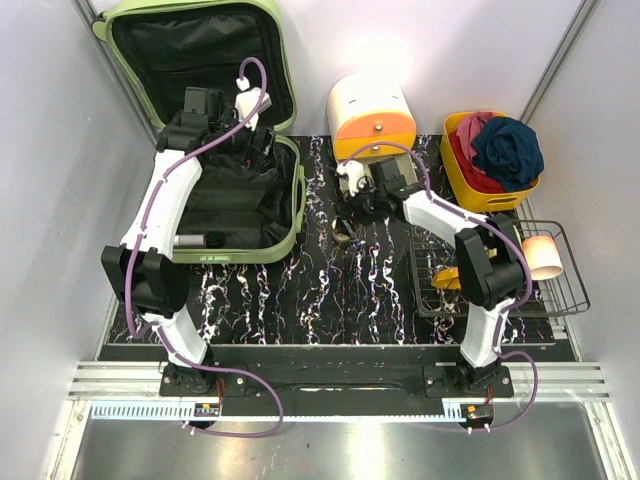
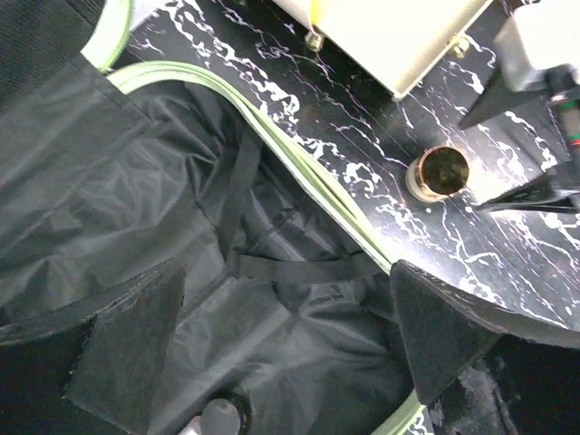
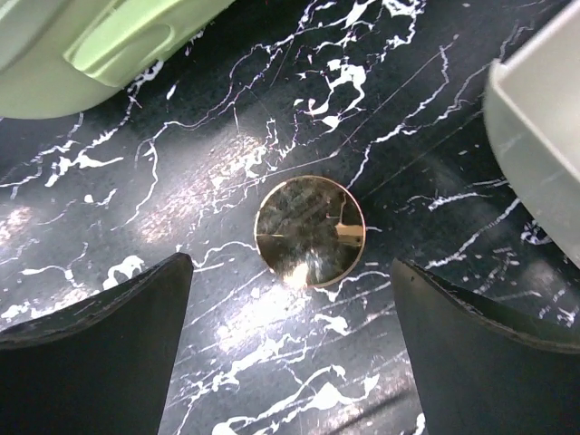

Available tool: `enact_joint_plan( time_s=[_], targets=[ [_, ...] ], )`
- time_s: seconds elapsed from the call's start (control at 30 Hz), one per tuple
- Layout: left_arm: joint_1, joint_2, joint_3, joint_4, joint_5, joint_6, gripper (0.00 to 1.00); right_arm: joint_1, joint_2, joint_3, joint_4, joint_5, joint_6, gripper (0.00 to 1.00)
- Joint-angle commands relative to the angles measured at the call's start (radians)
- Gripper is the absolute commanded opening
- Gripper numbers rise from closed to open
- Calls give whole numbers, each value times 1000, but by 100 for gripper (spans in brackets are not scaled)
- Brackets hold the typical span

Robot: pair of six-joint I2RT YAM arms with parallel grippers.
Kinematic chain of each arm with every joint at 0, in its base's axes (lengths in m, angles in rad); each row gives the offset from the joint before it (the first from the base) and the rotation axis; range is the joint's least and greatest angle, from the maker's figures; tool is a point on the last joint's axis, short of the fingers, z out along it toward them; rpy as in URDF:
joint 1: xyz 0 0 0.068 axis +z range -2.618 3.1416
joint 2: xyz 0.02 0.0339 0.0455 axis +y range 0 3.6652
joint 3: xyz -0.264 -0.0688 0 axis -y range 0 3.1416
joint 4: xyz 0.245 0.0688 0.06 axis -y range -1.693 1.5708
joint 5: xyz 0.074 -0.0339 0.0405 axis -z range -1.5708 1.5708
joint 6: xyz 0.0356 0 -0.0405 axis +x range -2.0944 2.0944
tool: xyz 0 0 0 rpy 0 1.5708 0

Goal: Open, take out, and arrange the luggage

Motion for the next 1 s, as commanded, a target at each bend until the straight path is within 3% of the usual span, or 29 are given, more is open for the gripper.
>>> enact_joint_plan(
  time_s=[0.0,0.33,0.47,0.67,0.97],
  targets=[
    [-8,-30,-13,-7,64,-39,99,42,58,67,3,90,-67,100],
    [-10,-50,-26,1,72,-10,99,95,147,56,51,185,-117,97],
    [-8,-52,-38,1,63,2,99,102,146,52,77,219,-110,86],
    [-1,-47,-43,1,63,22,99,102,117,49,92,246,-107,50],
    [7,-29,-37,36,86,-6,99,66,-75,104,36,252,-15,35]
  ],
)
